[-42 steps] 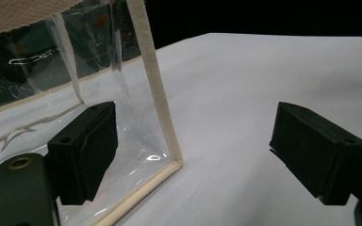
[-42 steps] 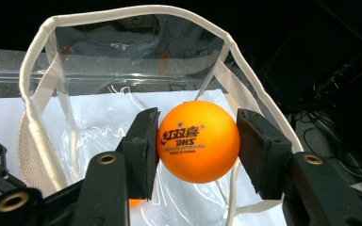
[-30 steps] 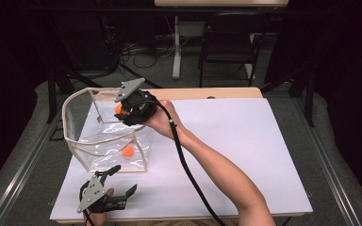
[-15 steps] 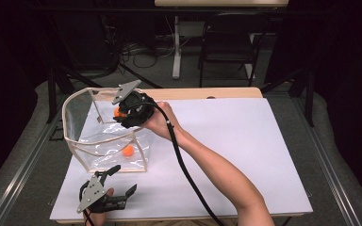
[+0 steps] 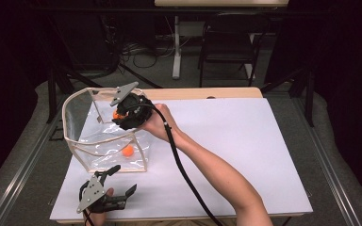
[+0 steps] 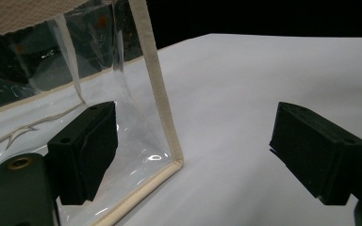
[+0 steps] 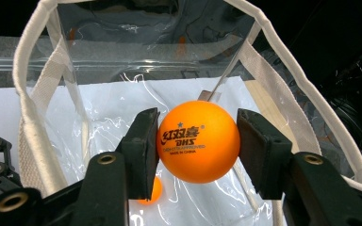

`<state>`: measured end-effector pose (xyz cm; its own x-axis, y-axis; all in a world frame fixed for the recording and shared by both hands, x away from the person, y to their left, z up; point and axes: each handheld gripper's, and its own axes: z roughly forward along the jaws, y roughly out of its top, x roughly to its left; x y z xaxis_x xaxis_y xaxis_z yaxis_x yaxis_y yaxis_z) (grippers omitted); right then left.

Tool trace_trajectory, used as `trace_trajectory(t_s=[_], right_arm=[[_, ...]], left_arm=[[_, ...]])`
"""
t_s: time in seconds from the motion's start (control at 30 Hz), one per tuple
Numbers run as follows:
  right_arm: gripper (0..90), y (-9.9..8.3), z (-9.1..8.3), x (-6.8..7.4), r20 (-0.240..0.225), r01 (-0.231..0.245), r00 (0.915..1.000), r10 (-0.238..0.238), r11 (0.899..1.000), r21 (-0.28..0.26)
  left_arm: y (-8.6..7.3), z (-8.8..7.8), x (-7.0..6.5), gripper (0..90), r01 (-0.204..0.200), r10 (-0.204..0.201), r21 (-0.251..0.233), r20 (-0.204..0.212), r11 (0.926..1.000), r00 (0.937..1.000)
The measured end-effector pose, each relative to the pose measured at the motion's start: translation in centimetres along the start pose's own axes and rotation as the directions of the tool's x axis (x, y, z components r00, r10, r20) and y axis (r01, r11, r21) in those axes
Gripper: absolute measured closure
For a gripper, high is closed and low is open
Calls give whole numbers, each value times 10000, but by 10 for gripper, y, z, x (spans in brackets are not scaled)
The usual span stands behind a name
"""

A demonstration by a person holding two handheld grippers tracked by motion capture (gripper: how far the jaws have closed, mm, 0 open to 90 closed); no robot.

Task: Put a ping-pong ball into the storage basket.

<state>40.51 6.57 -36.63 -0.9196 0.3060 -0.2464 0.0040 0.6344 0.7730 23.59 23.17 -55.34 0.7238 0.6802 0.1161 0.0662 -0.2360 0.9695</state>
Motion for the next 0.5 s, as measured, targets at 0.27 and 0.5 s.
trace_trajectory(t_s=[0.27, 0.5], right_arm=[[508, -2, 4, -1, -4, -92, 10000, 92, 9999, 145], [508, -2, 9, 1, -26, -112, 9999, 113, 9996, 240]], left_arm=[[0, 0, 0, 157, -29, 28, -12, -20, 10000, 10000], [0, 0, 0, 157, -31, 31, -16, -20, 10000, 10000]])
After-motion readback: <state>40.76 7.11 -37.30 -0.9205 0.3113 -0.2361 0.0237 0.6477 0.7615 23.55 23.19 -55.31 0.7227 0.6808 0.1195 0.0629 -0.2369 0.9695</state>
